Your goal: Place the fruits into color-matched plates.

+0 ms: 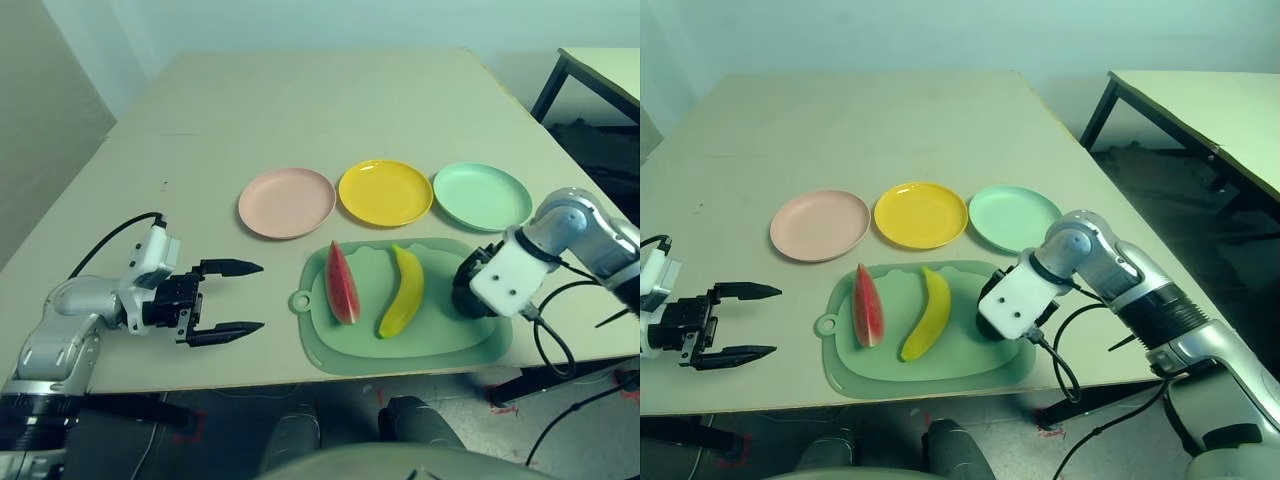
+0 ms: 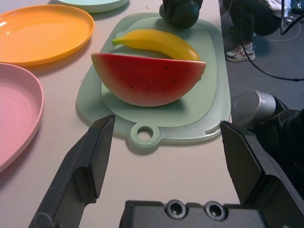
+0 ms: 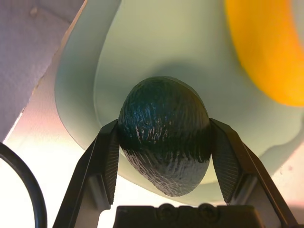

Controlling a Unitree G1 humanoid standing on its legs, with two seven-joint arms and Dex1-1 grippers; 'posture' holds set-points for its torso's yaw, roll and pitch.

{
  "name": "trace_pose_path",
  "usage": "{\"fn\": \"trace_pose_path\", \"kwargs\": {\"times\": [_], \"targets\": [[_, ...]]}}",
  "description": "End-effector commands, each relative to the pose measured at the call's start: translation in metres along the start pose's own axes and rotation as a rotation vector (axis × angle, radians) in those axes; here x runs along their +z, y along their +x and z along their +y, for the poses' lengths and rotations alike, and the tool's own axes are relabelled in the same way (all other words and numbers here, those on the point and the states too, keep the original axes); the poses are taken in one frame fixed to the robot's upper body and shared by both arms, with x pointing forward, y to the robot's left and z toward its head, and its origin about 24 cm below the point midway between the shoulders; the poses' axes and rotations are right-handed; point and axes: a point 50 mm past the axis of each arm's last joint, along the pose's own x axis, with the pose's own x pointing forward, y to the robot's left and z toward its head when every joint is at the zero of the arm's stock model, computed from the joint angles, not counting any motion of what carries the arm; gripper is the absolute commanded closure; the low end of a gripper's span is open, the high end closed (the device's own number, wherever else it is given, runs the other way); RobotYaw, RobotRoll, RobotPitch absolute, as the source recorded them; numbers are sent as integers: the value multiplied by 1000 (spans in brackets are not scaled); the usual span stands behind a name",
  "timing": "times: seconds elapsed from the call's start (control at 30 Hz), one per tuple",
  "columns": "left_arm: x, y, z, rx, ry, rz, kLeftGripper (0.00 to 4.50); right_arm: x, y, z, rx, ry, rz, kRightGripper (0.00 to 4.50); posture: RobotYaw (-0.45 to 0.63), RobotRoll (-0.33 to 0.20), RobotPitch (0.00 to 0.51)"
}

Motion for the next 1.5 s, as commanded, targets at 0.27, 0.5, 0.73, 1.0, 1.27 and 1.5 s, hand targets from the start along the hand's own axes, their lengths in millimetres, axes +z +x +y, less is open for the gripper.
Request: {"fn": "trace_pose_path", "kwargs": {"times": [0.27, 0.5, 0.73, 1.0, 1.27, 1.5], "targets": [[4, -3, 8, 96, -36, -63, 0, -3, -39, -41, -142, 110, -27, 1458, -37, 0, 43], [3, -1, 11, 176, -61, -56, 0, -35, -47, -73, -315, 187, 83, 1458, -26, 0, 39], [1, -5, 14, 279, -76, -40, 0, -71, -52, -81, -525, 330, 300, 1458, -7, 0, 39], [-3, 2, 15, 330, -108, -51, 0, -97, -51, -60, -509, 434, 490, 1458, -2, 0, 39], [-4, 2, 13, 321, -105, -46, 0, -108, -38, -46, -478, 485, 531, 1458, 1, 0, 42], [-4, 2, 11, 310, -102, -33, 0, -109, -30, -44, -477, 505, 511, 66, 0, 0, 48]]}}
